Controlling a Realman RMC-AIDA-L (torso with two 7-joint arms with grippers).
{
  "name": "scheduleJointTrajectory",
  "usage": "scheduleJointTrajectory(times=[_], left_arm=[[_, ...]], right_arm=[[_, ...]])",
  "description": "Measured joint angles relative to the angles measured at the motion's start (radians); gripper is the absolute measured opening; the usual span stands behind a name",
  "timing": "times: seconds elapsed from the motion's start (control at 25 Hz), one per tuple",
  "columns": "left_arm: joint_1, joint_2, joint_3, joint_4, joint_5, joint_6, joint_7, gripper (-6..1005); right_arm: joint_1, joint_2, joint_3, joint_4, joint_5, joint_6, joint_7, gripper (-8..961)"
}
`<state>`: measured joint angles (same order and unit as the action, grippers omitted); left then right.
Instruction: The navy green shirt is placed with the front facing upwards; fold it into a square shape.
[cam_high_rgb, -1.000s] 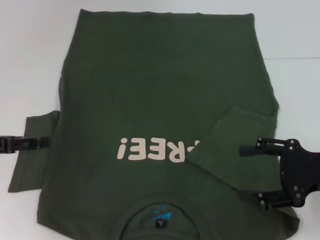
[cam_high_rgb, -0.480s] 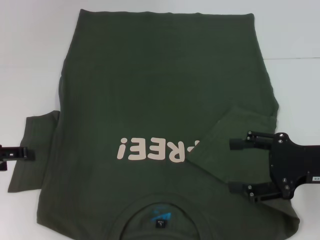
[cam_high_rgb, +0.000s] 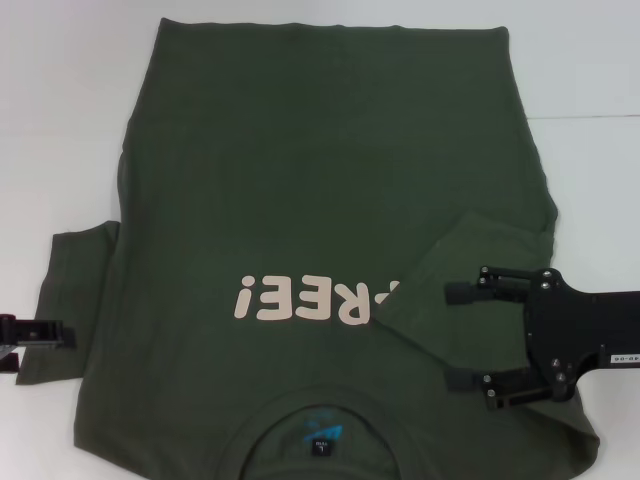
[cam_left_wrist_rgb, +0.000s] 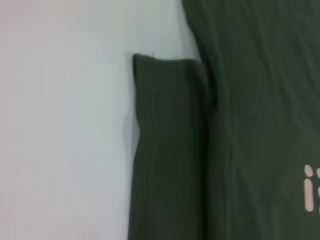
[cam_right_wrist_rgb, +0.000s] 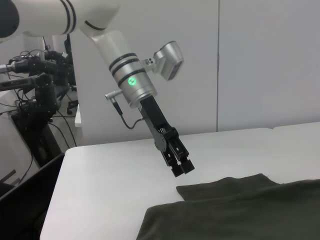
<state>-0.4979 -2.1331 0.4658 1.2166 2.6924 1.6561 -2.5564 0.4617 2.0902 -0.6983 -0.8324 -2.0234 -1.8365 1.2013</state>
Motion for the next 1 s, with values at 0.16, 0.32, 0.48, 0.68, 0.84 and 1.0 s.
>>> scheduleJointTrajectory(times=[0.16,0.32,0.48,0.68,0.84,1.0], left_arm=[[-0.003,0.002,-0.002,-0.010,0.006,-0.022,-0.005,932],[-0.001,0.002,-0.004,-0.012,0.013,-0.038,-0.013,932],[-0.001,0.001,-0.001,-0.020,0.031,-0.045,-0.020,932],[-0.002,0.001,0.000,-0.039,0.036,-0.047,-0.018,933],[0.002,0.000,-0.001,-0.039,0.038,-0.058,-0.020,933],[0.002,-0.002,0.000,-0.048,0.045,-0.067,-0.022,933]], right_arm=[[-0.001,0.001,0.000,0.000,0.000,0.000,0.000,927],[-0.004,0.001,0.000,0.008,0.000,0.000,0.001,927],[-0.006,0.002,0.001,0.022,0.000,0.000,0.001,927],[-0.006,0.002,-0.001,0.024,0.000,0.006,0.001,928],[-0.003,0.002,-0.001,0.026,0.000,0.007,0.001,928],[0.000,0.002,-0.001,0.027,0.002,0.007,0.001,928]])
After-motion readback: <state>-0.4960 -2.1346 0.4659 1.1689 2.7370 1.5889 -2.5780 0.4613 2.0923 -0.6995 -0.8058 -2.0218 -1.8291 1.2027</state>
